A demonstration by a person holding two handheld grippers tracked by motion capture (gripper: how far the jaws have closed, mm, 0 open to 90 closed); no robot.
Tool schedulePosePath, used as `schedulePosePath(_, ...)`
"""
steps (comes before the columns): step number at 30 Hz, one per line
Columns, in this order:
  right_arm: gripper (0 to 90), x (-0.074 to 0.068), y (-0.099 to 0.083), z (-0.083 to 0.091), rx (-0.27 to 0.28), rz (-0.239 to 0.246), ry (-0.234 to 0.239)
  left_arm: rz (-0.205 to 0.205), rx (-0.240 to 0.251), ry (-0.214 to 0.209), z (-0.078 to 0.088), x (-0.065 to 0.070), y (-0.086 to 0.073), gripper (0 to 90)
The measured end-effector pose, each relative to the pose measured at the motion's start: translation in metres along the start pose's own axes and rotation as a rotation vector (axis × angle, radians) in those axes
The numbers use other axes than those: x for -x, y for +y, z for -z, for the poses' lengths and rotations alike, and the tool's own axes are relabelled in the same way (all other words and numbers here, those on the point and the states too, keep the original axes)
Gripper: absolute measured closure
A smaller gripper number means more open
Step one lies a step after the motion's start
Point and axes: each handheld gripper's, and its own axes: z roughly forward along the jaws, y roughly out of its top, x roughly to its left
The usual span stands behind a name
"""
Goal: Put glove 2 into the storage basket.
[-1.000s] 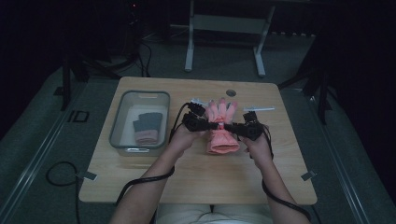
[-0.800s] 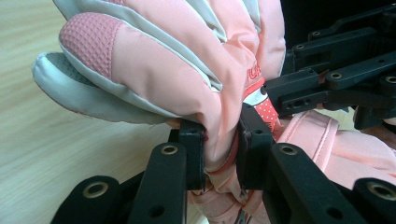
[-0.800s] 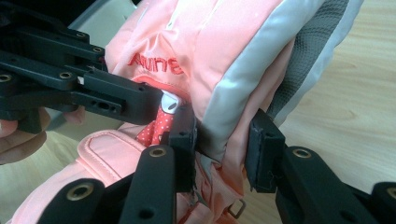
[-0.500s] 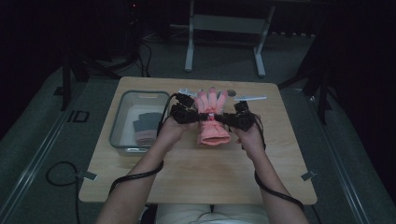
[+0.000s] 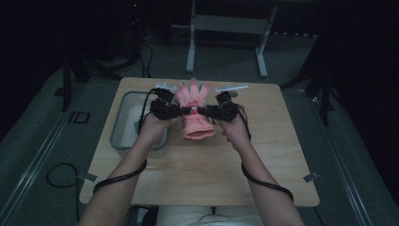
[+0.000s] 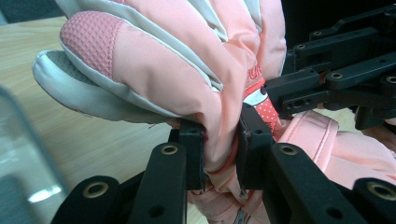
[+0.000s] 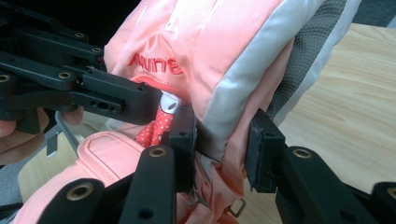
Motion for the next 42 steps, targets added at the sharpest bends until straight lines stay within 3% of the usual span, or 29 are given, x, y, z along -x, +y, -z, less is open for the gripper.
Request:
schedulePosePath(13,67.7,-0.042,0.027,-0.042,-0.024,0.07,0.053,0.039,0.026,0.09,0.05,-0.03,-0.015,75.4)
schedulePosePath(15,67.7,-0.045,0.028,-0.045,-0.025,0.074,0.059,0.039,0.026,0.09,0.05,-0.03,-0.015,75.4)
schedulePosePath(18,67.7,-0.059,0.035,-0.06,-0.039,0.094,0.071,0.062,0.038,0.117,0.068,-0.044,-0.024,75.4)
schedulePosePath(26,67.7,-0.079,0.045,-0.09,-0.076,0.12,0.101,0.114,0.055,0.158,0.088,-0.065,-0.041,75.4)
schedulePosePath(33,67.7,-0.085,0.042,-0.114,-0.097,0.115,0.117,0.149,0.05,0.172,0.089,-0.082,-0.055,75.4)
schedulePosePath(42,67.7,-0.075,0.031,-0.144,-0.175,0.099,0.09,0.219,0.019,0.155,0.064,-0.105,-0.075,75.4)
